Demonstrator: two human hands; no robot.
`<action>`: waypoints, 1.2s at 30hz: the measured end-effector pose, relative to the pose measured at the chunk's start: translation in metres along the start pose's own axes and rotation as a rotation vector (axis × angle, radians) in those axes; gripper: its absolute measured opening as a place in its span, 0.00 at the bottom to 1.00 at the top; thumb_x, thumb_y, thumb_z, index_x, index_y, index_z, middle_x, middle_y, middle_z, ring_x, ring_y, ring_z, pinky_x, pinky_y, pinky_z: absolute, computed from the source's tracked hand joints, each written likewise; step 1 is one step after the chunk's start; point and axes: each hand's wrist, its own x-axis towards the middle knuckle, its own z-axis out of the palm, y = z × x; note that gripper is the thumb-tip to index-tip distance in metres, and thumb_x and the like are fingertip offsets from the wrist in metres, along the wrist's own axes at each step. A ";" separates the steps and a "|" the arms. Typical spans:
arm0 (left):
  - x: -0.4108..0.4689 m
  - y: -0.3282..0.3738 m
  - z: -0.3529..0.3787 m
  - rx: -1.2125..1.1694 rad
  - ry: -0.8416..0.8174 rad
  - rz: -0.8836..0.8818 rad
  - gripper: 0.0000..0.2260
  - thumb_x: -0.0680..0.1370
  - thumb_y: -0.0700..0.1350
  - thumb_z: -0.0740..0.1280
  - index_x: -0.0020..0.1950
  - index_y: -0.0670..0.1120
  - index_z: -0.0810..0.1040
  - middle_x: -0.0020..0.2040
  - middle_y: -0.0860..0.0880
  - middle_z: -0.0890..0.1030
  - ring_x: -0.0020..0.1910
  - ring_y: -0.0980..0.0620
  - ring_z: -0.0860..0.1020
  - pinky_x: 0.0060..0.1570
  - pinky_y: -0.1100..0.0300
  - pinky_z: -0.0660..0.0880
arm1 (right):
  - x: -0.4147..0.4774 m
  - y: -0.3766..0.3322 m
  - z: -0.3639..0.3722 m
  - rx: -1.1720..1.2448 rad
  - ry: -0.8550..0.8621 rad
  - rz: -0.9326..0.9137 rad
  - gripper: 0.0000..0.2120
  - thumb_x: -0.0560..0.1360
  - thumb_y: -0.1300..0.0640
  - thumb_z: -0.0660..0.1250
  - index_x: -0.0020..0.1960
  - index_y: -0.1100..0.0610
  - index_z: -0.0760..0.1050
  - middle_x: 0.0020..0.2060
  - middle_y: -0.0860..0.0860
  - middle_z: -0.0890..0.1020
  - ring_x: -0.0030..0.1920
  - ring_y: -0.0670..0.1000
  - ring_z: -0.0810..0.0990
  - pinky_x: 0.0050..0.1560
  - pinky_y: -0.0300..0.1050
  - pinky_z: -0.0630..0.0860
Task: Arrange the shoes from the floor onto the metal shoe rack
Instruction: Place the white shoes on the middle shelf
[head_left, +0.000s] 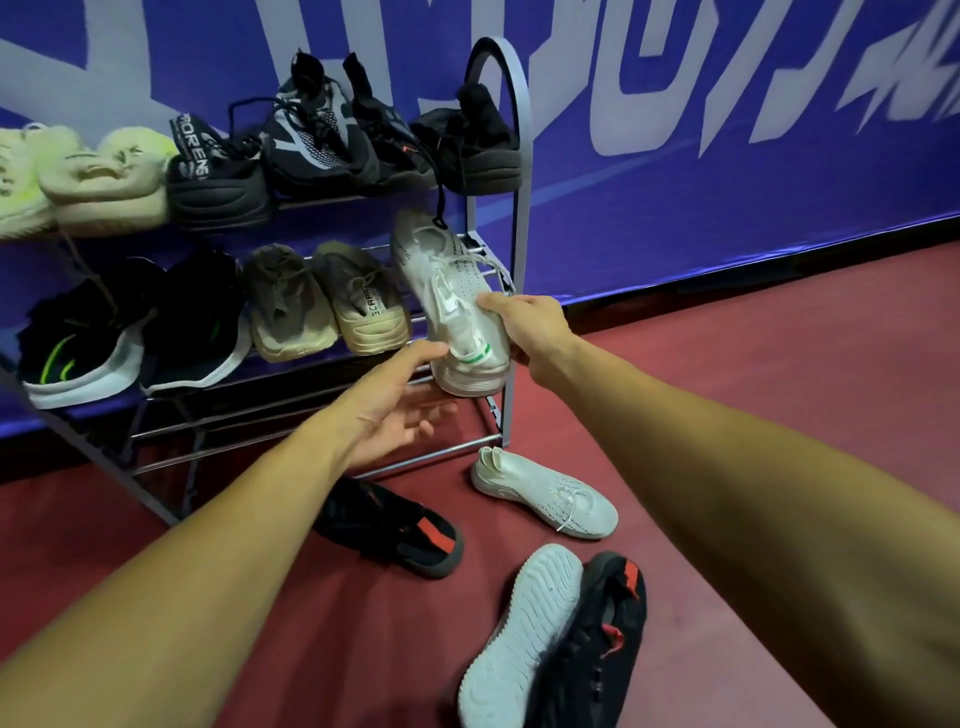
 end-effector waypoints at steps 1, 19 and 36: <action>0.003 0.001 0.001 -0.015 0.022 0.020 0.14 0.75 0.52 0.71 0.59 0.52 0.79 0.47 0.48 0.82 0.37 0.52 0.81 0.34 0.60 0.65 | 0.000 -0.001 -0.001 0.001 -0.020 -0.004 0.10 0.73 0.54 0.75 0.48 0.60 0.82 0.32 0.49 0.80 0.25 0.45 0.75 0.28 0.36 0.71; 0.044 0.023 0.018 -0.190 0.250 0.035 0.14 0.74 0.57 0.72 0.56 0.54 0.80 0.39 0.53 0.85 0.37 0.57 0.74 0.33 0.63 0.67 | 0.008 0.023 -0.010 0.122 -0.402 0.194 0.19 0.71 0.41 0.74 0.47 0.55 0.73 0.38 0.50 0.84 0.29 0.45 0.70 0.33 0.39 0.65; 0.050 0.010 0.022 -0.249 0.355 0.068 0.08 0.73 0.53 0.76 0.42 0.50 0.81 0.37 0.55 0.81 0.33 0.59 0.74 0.31 0.65 0.65 | 0.016 0.040 0.040 0.430 -0.185 0.233 0.13 0.75 0.46 0.70 0.45 0.56 0.76 0.26 0.46 0.73 0.24 0.43 0.67 0.22 0.35 0.61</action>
